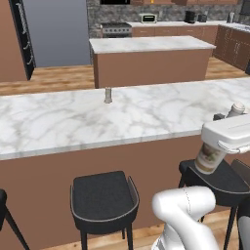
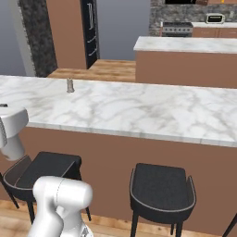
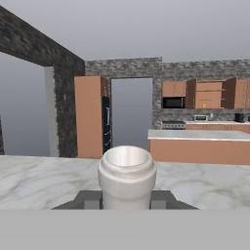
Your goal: Open the cabinet directly in front. Then move the liquor and the cup to the dining counter with the candle on it.
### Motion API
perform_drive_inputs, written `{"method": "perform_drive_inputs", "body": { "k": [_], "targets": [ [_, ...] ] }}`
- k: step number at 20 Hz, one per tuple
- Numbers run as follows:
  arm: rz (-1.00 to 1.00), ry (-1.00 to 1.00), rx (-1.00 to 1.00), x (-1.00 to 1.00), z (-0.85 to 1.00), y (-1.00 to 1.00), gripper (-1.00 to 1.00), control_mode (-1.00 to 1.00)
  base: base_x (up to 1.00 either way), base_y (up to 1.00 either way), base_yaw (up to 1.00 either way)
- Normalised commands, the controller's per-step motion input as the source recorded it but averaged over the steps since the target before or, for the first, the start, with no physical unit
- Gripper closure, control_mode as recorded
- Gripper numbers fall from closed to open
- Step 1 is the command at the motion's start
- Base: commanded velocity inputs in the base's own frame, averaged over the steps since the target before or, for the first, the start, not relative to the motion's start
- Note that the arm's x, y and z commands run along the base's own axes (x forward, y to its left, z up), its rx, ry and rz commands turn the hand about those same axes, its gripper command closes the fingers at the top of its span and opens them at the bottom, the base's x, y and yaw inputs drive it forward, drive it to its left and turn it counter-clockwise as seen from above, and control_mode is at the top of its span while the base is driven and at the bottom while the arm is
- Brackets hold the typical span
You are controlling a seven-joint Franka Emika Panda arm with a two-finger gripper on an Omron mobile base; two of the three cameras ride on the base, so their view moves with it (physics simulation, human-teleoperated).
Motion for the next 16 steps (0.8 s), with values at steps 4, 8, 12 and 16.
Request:
{"method": "perform_drive_inputs", "body": {
  "k": [4,8,12,16],
  "targets": [
    [0.0,0.0,0.0,0.0,0.0,0.0,1.0,1.0,0.02,0.0,0.0],
    [0.0,0.0,0.0,0.0,0.0,0.0,1.0,1.0,0.0,0.0,0.0],
    [0.0,0.0,0.0,0.0,0.0,0.0,1.0,1.0,0.0,0.0,0.0],
    [0.0,0.0,0.0,0.0,0.0,0.0,1.0,-1.0,0.0,0.0,0.0]
  ]
}}
